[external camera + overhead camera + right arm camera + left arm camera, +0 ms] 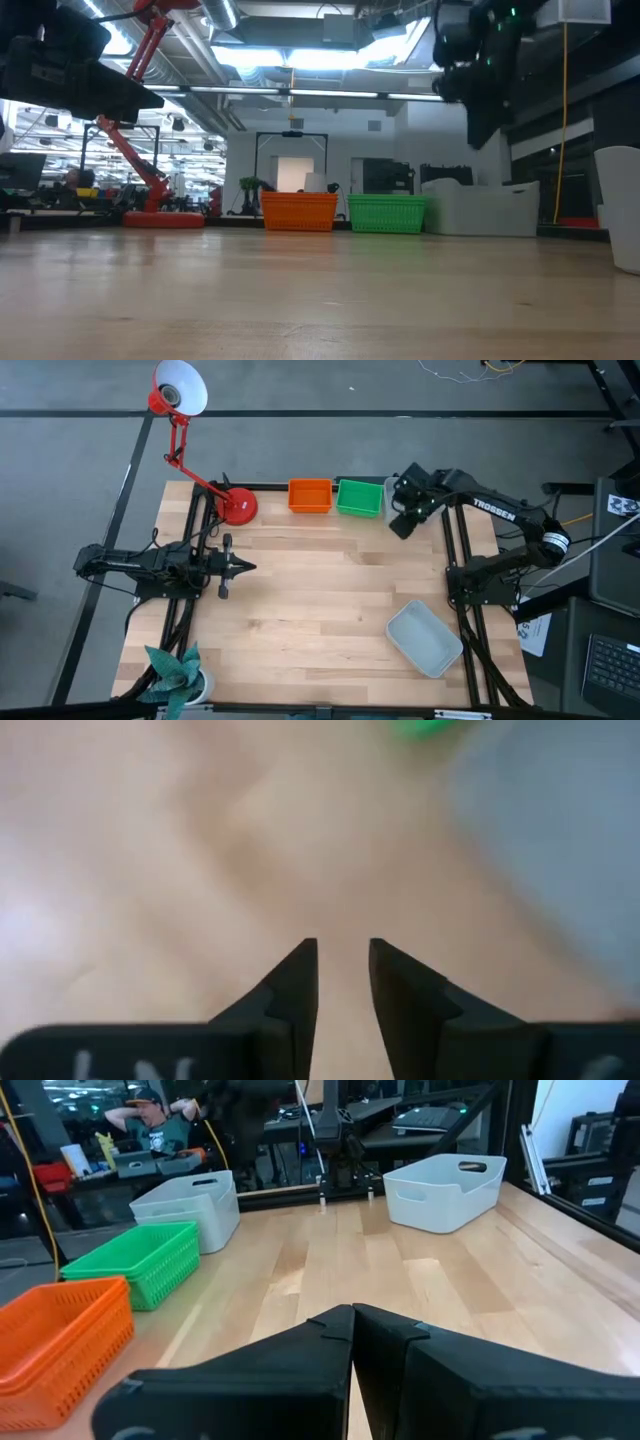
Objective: Stack baskets by color
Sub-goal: Stack the gray bin on the top gray bin
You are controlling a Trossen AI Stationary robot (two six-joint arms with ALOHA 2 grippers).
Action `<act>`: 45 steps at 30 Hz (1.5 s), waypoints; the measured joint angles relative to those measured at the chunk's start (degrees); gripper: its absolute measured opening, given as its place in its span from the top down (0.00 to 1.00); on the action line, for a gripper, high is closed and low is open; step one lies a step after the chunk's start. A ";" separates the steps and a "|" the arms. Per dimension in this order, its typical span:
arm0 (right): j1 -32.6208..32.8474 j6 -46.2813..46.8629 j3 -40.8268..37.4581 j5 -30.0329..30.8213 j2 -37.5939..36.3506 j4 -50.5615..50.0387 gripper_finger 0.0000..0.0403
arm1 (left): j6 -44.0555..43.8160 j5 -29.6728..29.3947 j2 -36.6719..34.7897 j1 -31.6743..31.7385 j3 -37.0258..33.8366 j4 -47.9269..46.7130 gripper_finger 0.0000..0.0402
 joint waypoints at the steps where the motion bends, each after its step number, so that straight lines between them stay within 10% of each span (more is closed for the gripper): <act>1: 2.26 0.68 1.23 -2.13 -0.16 -2.54 0.77 | -0.17 0.00 0.00 -0.02 0.00 0.00 1.00; 10: 34.49 23.63 -0.92 -4.68 -4.91 -13.63 0.77 | -0.32 0.00 0.00 -0.02 0.00 0.00 1.00; 21: 60.24 44.57 -17.03 -12.04 -4.12 14.36 0.77 | -0.76 0.00 0.00 -0.01 0.00 0.00 1.00; 30: 60.37 49.44 -26.31 -4.64 -2.96 16.96 0.77 | -0.25 0.00 0.00 -0.02 0.00 0.07 1.00; 45: 44.87 14.87 -26.56 23.99 -2.31 26.72 0.77 | -0.14 -0.05 0.00 -0.02 0.00 0.26 1.00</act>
